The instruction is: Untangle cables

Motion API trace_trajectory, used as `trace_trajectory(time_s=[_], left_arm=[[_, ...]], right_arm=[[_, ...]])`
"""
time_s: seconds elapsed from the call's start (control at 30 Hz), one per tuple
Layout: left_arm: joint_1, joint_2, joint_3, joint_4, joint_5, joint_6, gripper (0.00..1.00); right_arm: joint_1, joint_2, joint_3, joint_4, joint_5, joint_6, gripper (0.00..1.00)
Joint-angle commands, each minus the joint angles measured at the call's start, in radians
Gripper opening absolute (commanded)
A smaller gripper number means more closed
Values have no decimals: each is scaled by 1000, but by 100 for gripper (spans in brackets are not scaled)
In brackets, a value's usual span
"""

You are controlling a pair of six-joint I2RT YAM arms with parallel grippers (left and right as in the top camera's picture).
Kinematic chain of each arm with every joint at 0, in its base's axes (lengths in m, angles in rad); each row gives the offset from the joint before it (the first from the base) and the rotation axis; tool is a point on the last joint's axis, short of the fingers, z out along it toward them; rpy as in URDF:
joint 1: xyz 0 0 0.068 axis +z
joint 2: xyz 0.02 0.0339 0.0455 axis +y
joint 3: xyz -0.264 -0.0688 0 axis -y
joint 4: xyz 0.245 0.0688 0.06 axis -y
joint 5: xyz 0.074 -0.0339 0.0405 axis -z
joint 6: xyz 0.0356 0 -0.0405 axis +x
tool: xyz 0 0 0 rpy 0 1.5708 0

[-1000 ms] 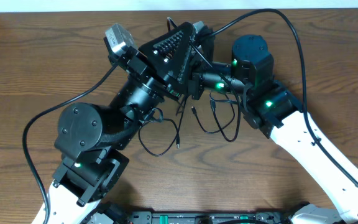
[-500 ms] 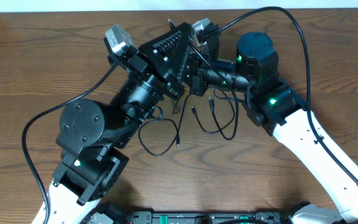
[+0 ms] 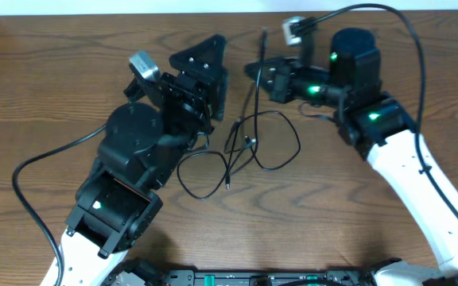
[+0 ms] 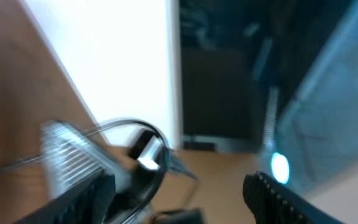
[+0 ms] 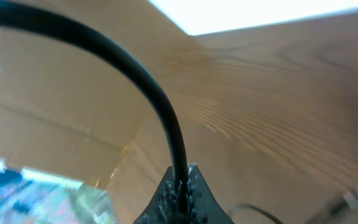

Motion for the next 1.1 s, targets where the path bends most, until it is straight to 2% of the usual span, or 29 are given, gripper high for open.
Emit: trace_trajectory(time_s=[0.0,0.13,0.27,0.43,0.6,0.7,0.83,1.07], left_arm=[[6,-3,6,-82,-34,127,72],[6,-3,6,-201,-31,278,73],[6,-3,6,-385,-31,392,72],[6,23,6,-576,-31,393,72],[4,72,6,-681,-30,394,72],[5,94,6,-731,-31,394,72],[5,122,6,-813,-31,394,72],[4,167,6,-868,-30,393,72]], right_arm=[[-56,-6,-2,-46,48,-40,1],[-111,-18,-2,-73,77,-87,1],[-197,-95,1,-13,110,-73,1],[-294,-207,1,76,285,56,1],[-404,-269,1,140,492,66,1],[-450,-274,1,128,628,21,1],[-517,-272,0,9,862,-126,1],[-678,-226,0,-106,1283,-214,1]])
